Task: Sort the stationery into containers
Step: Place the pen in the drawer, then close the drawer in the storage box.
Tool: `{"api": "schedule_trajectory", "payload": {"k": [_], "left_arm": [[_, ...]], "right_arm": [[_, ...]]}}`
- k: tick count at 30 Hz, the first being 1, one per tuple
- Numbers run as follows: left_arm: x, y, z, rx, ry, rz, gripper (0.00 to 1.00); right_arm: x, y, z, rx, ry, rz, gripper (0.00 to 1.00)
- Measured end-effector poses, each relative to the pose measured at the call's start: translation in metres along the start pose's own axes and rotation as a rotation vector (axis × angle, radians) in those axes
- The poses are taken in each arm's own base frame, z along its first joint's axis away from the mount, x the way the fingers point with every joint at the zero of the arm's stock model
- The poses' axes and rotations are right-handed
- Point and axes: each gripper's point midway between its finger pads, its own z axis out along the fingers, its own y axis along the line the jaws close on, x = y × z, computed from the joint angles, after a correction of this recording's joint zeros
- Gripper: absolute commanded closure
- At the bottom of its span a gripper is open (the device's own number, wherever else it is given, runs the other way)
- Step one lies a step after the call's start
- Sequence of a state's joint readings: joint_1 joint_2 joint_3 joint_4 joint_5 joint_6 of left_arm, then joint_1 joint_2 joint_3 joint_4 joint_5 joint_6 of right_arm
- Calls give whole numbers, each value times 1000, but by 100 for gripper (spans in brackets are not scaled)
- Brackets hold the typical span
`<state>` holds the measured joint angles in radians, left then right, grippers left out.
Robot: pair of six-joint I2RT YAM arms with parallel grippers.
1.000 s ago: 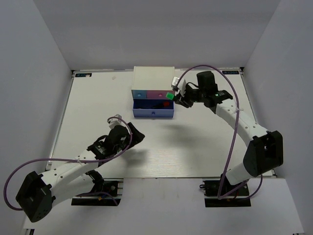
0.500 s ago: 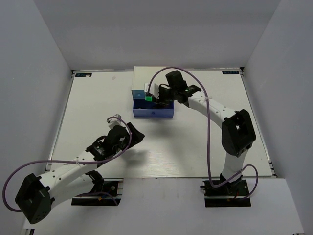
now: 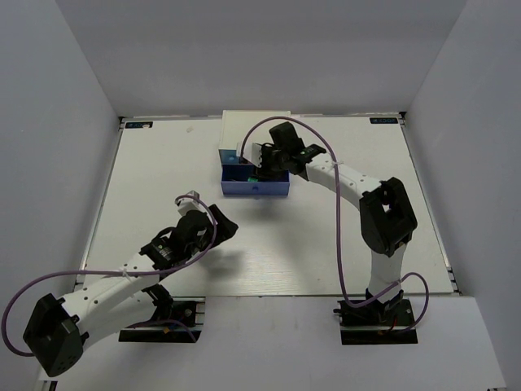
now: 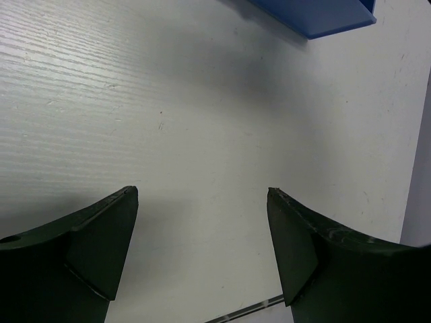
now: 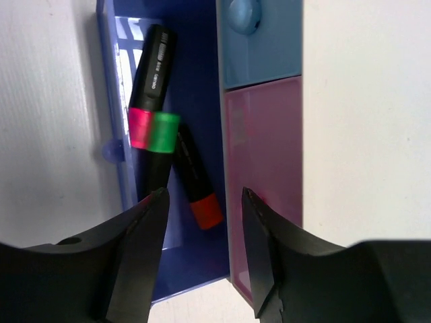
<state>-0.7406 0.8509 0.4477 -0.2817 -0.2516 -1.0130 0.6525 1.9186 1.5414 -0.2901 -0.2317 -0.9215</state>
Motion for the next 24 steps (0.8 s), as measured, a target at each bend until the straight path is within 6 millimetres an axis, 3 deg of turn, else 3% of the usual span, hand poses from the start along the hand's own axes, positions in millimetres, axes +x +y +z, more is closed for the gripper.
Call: {"api": "schedule_trajectory", "payload": {"k": [2,4,6,8,17,24], "left_arm": [[0,1,0,-2,1,1,13],[0,1,0,-4,-1,1,13],[0,2,-1,-5,-2,1,13],[-1,2,-1,-6,-5,1,13],[2,8,0,-20,-4,4,13],[2,8,0,-21,-4,4,13]], "right_arm": [[0,-2,0,12,5,-3,46],[0,-3,0,19,9,-1,55],[-1,-1,0,14,4,24,85],[-4,3,0,-4,-10,30,100],[-36,54,-34,-227,-151,32,100],[-16,73,-22,-264,-78,28,100]]}}
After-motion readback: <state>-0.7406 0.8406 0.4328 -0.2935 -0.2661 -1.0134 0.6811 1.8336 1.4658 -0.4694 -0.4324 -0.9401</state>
